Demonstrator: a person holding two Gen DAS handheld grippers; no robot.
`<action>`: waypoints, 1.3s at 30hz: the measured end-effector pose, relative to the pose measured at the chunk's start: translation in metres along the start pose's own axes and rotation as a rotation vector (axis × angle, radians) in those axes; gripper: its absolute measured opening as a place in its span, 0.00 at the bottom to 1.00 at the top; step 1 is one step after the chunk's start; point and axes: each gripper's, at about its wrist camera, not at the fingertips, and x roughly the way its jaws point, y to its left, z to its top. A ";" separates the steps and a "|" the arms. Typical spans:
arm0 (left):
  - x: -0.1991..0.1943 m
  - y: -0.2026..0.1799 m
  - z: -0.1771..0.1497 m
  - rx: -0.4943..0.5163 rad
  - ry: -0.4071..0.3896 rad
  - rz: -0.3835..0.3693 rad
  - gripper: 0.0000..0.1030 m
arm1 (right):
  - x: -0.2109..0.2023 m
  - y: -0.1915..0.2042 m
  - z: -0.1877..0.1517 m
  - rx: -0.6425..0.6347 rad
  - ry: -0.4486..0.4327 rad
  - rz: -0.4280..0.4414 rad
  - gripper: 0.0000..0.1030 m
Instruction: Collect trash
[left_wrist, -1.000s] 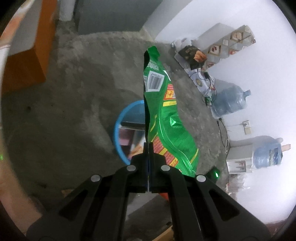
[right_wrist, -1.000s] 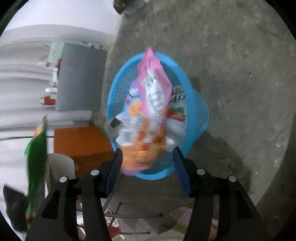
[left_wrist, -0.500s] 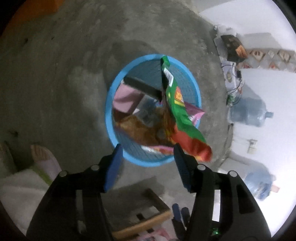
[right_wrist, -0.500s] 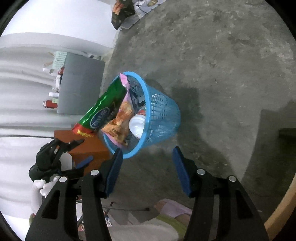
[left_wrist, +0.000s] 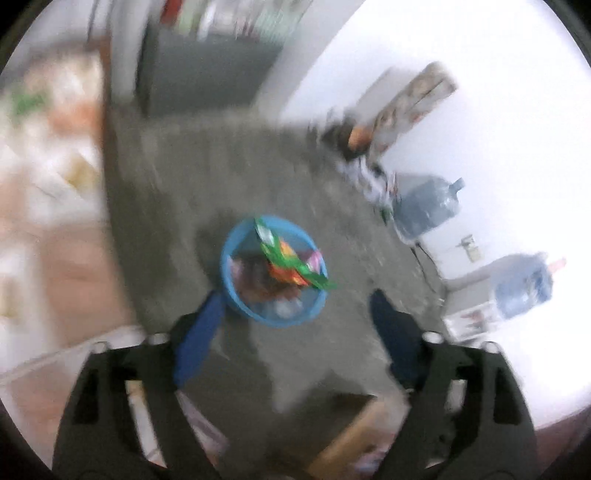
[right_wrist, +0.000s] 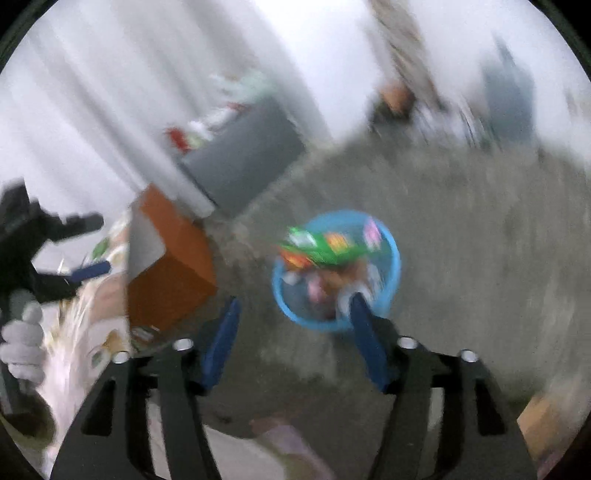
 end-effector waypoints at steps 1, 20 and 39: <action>-0.029 -0.001 -0.009 0.032 -0.070 0.039 0.87 | -0.016 0.021 0.003 -0.068 -0.057 -0.015 0.80; -0.199 0.051 -0.177 -0.035 -0.355 0.685 0.92 | -0.080 0.168 -0.047 -0.433 0.015 -0.189 0.94; -0.190 0.059 -0.184 -0.095 -0.278 0.694 0.92 | -0.080 0.153 -0.053 -0.403 0.076 -0.281 0.94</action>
